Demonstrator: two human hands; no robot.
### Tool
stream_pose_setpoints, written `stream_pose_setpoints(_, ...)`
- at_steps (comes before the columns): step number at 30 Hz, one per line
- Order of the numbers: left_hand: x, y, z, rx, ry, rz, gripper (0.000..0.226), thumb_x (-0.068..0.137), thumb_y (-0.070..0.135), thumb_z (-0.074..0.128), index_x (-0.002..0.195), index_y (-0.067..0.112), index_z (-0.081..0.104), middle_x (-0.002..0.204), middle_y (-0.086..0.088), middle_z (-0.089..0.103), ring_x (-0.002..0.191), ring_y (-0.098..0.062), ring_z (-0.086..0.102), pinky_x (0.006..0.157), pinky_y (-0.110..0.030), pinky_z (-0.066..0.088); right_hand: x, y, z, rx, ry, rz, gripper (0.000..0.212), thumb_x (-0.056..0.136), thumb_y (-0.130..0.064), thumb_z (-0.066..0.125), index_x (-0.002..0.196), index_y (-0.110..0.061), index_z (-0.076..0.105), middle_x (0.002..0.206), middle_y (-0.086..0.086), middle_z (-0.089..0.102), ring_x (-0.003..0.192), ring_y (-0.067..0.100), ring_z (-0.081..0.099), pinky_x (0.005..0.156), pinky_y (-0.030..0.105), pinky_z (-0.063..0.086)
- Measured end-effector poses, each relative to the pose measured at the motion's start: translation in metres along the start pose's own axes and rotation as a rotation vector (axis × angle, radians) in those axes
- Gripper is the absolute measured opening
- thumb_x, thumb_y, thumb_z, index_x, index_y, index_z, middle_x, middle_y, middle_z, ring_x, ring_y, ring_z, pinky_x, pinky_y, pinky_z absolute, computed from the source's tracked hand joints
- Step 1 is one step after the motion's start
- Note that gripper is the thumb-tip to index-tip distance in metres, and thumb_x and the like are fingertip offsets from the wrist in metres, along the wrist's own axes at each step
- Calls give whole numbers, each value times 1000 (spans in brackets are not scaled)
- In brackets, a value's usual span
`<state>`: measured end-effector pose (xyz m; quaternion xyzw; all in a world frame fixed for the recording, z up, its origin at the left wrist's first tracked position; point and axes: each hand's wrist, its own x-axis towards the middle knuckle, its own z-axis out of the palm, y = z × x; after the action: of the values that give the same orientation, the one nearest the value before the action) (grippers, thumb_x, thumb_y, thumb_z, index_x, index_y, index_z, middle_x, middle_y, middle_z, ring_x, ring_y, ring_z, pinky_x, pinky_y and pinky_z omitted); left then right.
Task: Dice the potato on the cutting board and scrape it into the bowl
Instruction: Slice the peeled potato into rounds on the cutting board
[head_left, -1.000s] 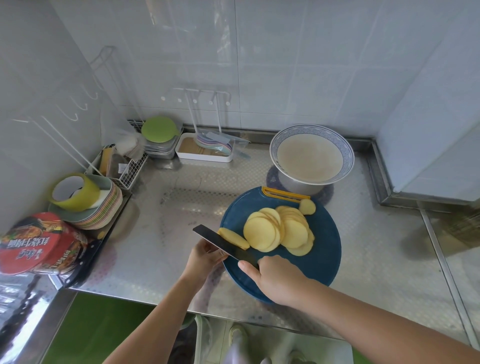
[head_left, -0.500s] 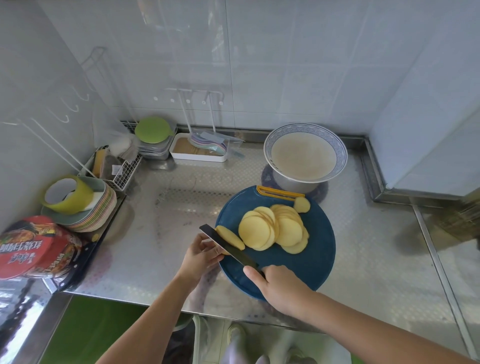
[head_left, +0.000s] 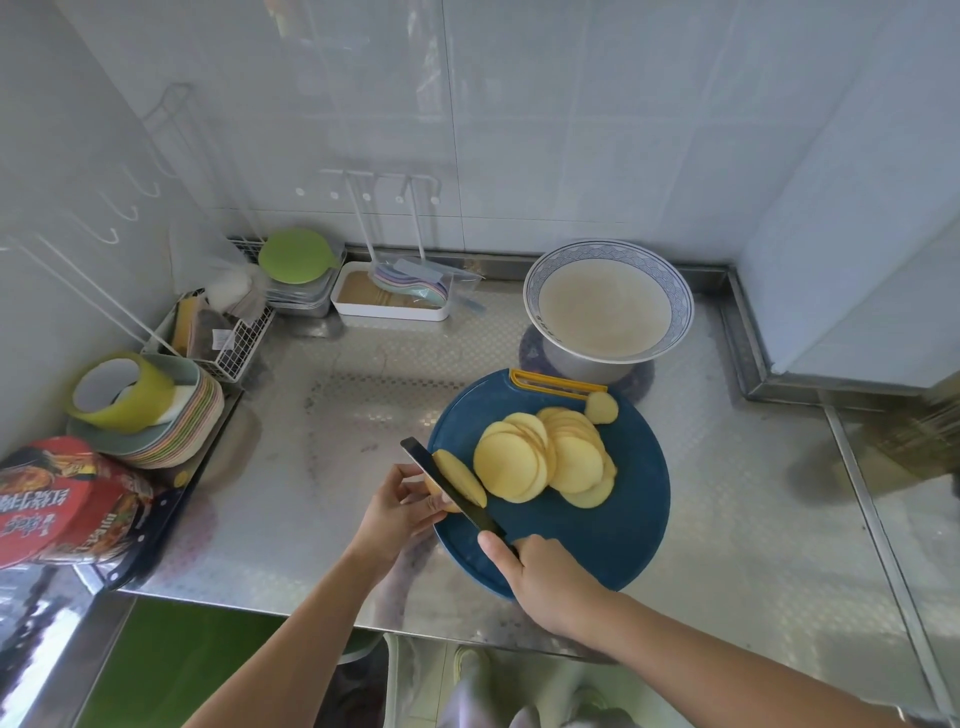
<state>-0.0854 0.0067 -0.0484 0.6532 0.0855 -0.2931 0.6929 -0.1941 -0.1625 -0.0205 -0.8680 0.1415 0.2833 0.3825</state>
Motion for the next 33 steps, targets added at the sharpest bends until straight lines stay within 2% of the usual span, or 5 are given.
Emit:
stream_pose_setpoints(4,3,2,-3,-14,-26,-19,27,81,-2,67,101,7,51,90,-9,62,83,-21,70,80,-32,58,5,-1,4,58,1,-9,64,95,-70,22,65,-16,38,60,-2,42,56,12,40,55,28,34)
stream_pose_setpoints(10,5,7,-6,-65,-67,-78,47,67,12,75,109,9,53,111,-21,63,95,-29,68,84,-34,56,10,-5,6,106,11,-33,62,97,-67,23,61,-16,33,56,-3,36,52,10,34,53,26,30)
stream_pose_setpoints(16,9,8,-9,-45,-70,-101,36,80,2,69,111,7,52,110,-20,63,94,-28,68,84,-34,56,12,-7,10,101,23,-41,61,98,-64,24,61,-16,33,55,-2,35,51,10,33,52,26,29)
stream_pose_setpoints(25,11,12,-8,-9,-62,-120,40,83,3,68,119,7,52,115,-19,63,95,-25,68,81,-30,56,24,-12,4,125,-1,-29,62,100,-61,25,59,-14,26,55,-1,31,50,10,30,50,23,27)
stream_pose_setpoints(33,14,11,-10,46,-55,-126,43,81,10,74,119,11,53,115,-17,64,98,-26,68,88,-37,55,38,-18,0,167,-72,41,54,98,-63,19,66,-22,33,66,0,35,55,10,32,49,20,26)
